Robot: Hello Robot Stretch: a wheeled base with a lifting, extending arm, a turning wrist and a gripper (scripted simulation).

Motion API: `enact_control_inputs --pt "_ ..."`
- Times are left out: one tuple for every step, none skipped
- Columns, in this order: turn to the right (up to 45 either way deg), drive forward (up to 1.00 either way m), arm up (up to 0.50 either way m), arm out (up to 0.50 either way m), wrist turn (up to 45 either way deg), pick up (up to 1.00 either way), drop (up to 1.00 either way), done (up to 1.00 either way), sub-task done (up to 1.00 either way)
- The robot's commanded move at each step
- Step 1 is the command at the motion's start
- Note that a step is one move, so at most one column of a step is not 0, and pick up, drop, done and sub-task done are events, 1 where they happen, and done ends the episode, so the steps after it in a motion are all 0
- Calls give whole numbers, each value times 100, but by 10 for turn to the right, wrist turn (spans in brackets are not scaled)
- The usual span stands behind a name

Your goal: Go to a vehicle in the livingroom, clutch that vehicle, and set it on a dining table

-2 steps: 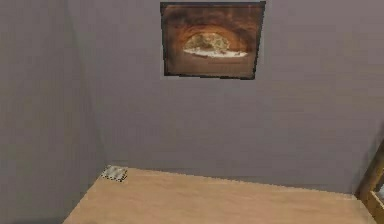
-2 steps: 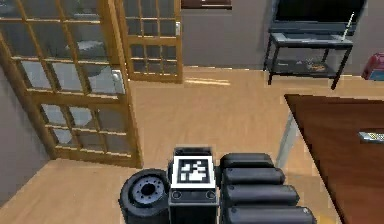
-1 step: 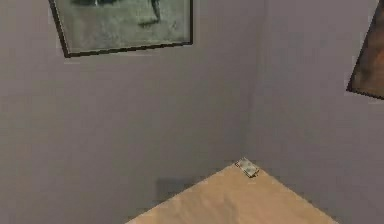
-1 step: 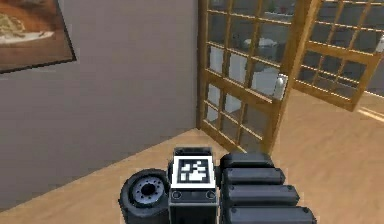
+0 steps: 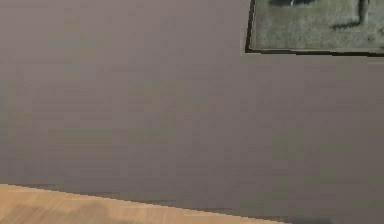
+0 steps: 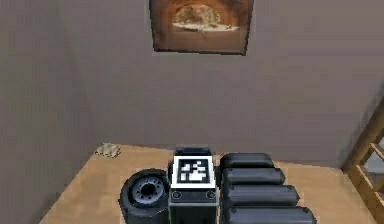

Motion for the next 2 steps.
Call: enact_control_inputs --pt "-90 0 0 0 0 0 0 0 0" --pt "0 30 0 0 0 0 0 0 0"
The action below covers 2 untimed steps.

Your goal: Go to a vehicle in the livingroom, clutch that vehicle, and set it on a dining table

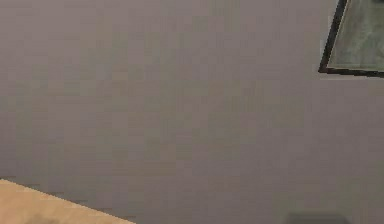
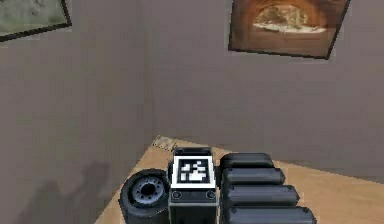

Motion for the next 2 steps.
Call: enact_control_inputs --pt "450 0 0 0 0 0 0 0 0" --pt "330 0 0 0 0 0 0 0 0"
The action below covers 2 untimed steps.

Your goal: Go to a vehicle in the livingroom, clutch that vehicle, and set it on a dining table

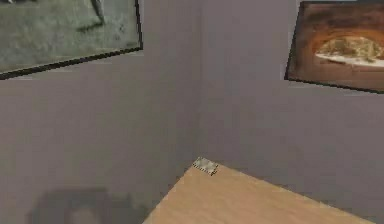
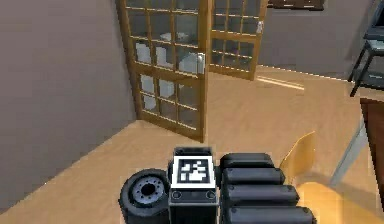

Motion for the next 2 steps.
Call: enact_control_inputs --pt "-450 0 0 0 0 0 0 0 0" --pt "-300 0 0 0 0 0 0 0 0"
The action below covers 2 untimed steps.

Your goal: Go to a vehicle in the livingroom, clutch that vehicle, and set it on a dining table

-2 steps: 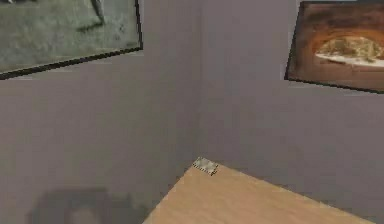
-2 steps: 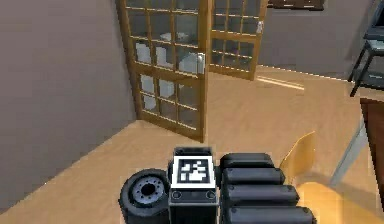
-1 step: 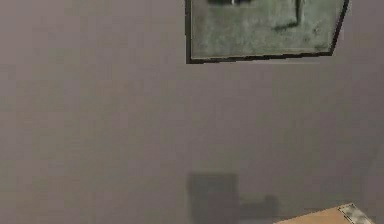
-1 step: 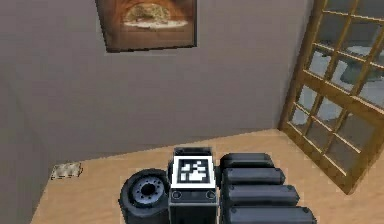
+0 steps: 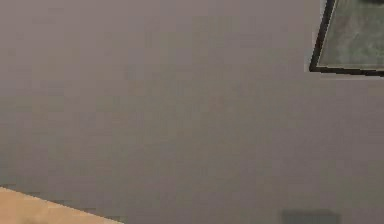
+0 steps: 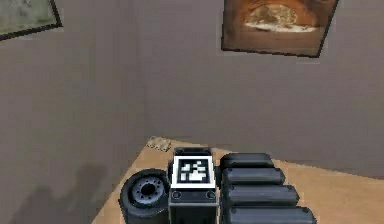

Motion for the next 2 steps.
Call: enact_control_inputs --pt "450 0 0 0 0 0 0 0 0" --pt "270 0 0 0 0 0 0 0 0"
